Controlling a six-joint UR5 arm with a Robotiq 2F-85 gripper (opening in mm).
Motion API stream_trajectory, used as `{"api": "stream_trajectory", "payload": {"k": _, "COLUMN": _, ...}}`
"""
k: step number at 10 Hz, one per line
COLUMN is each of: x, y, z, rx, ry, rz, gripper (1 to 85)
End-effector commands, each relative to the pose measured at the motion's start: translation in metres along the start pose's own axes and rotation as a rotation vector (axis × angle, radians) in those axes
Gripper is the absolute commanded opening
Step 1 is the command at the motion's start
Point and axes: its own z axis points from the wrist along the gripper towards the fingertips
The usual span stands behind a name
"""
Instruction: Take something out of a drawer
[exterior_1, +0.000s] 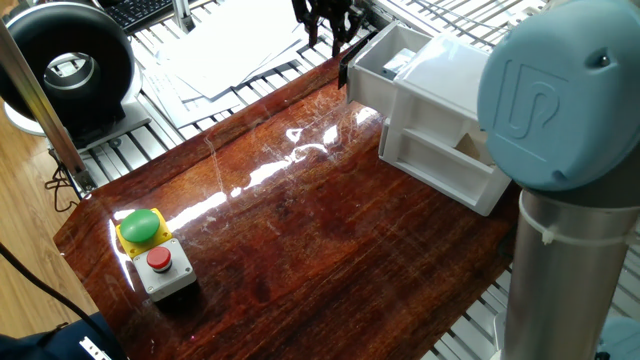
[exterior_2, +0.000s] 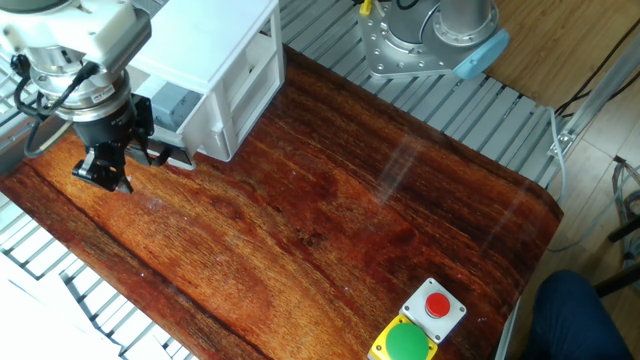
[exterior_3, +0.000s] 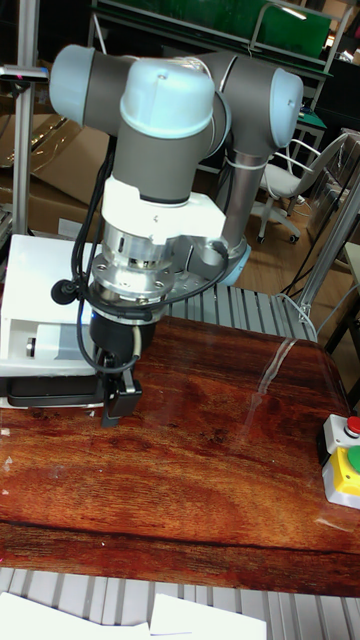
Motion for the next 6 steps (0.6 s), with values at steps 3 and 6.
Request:
{"api": "stream_trajectory", "payload": {"k": 3, "x": 0.01, "y": 0.023, "z": 0.001, "rx": -0.043, "ry": 0.019, "rz": -0.016, "gripper": 47.0}}
{"api": "stream_trajectory", "payload": {"k": 6, "x": 0.011, "y": 0.027, "z": 0.008, "rx": -0.042, "ry": 0.011, "rz": -0.016, "gripper": 46.7}}
